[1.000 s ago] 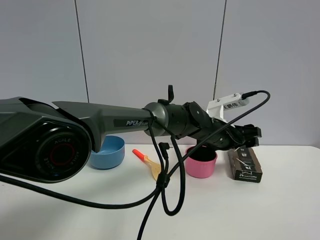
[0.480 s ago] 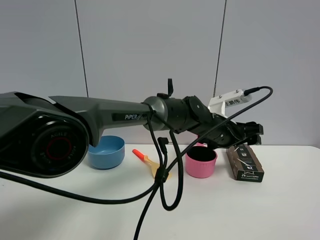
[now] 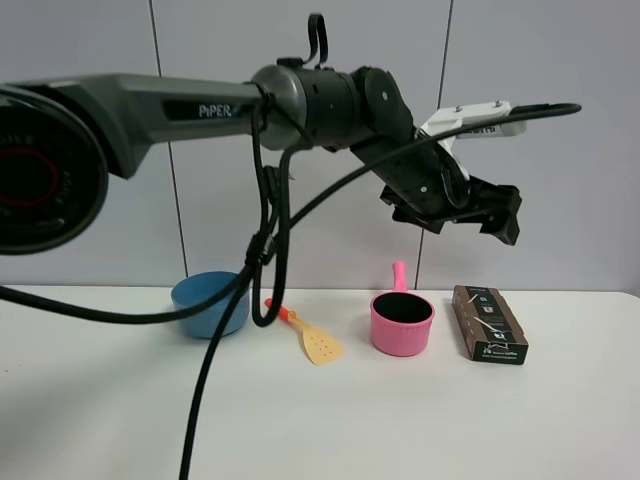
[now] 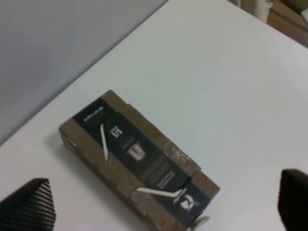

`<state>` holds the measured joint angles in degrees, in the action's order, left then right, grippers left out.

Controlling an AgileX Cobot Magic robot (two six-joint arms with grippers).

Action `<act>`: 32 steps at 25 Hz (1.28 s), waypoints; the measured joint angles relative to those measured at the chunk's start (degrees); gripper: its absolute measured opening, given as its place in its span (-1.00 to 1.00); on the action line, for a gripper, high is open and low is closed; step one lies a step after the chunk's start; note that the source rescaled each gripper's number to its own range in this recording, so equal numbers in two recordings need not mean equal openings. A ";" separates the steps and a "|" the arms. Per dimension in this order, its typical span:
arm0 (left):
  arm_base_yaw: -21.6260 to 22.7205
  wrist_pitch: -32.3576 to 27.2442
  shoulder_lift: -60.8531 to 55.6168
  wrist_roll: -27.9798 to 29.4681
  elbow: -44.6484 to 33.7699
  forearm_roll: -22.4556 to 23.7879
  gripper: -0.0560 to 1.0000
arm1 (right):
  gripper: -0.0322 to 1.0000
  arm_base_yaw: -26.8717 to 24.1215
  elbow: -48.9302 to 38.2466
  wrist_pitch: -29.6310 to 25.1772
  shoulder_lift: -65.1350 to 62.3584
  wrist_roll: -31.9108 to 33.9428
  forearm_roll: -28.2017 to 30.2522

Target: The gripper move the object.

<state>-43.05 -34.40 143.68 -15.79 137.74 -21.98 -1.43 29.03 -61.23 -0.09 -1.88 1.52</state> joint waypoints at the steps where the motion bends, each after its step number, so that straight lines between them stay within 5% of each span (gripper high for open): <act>1: 0.22 -1.71 -0.96 0.00 0.00 1.26 0.74 | 1.00 0.00 0.00 0.00 0.00 0.00 0.00; 18: 4.73 -33.15 -17.52 4.68 0.13 21.98 1.00 | 1.00 0.00 0.00 0.00 0.00 0.00 0.00; 23: 5.21 -34.99 -22.83 5.18 0.13 26.60 1.00 | 1.00 0.00 0.00 0.00 0.00 0.00 0.00; 32: 11.62 -34.99 -35.01 6.44 -9.05 27.38 1.00 | 1.00 0.00 0.00 0.00 0.00 0.00 0.00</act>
<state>-31.44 -69.39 108.67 -9.35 128.69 5.39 -1.43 29.03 -61.23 -0.09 -1.88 1.52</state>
